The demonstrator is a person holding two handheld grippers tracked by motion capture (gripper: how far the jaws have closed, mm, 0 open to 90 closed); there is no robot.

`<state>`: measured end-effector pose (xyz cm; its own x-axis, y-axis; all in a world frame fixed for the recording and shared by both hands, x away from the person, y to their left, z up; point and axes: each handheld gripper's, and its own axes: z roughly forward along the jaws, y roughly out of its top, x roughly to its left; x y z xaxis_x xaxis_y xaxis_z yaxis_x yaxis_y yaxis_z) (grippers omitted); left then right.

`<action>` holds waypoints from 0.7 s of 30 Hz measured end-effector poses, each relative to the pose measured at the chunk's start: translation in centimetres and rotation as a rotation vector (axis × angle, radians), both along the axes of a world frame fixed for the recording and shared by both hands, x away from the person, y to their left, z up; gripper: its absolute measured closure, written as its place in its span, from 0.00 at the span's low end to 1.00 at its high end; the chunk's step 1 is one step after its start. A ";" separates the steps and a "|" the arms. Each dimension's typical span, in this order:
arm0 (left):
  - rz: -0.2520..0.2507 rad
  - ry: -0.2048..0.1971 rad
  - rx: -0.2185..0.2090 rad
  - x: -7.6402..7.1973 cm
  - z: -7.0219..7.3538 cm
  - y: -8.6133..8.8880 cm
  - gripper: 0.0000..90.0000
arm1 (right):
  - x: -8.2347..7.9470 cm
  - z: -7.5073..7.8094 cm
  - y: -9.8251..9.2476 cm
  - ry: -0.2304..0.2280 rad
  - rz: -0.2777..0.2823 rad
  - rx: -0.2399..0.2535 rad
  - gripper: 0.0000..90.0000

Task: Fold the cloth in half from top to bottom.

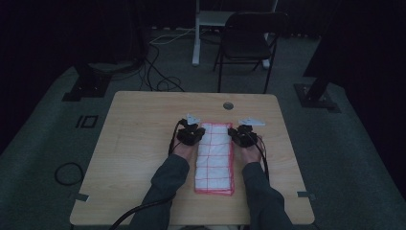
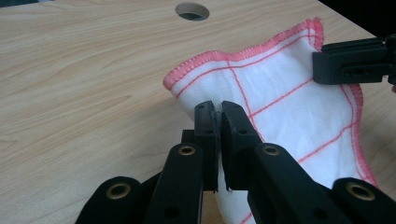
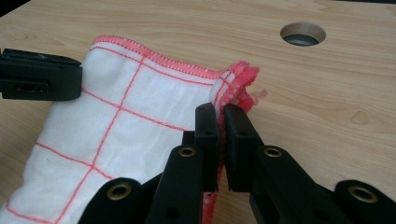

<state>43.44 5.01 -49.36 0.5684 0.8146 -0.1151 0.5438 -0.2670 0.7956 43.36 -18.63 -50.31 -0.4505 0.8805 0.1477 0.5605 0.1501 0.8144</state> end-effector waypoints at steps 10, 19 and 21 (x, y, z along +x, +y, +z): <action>-0.013 -0.014 -0.018 -1.0 0.7 0.4 0.96 | -0.8 0.5 0.0 -0.014 0.019 -0.004 0.95; -0.033 -0.031 -0.019 -1.9 1.5 0.5 0.96 | -1.6 0.8 -0.2 -0.012 0.027 -0.003 0.95; -0.037 -0.032 -0.020 -2.1 1.5 0.5 0.96 | -1.8 0.8 -0.2 -0.016 0.029 0.004 0.95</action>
<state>41.35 5.54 -47.82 0.6014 0.7910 -0.1121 0.5082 -0.2705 0.8177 41.58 -18.87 -49.48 -0.4784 0.8663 0.1440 0.5430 0.1629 0.8238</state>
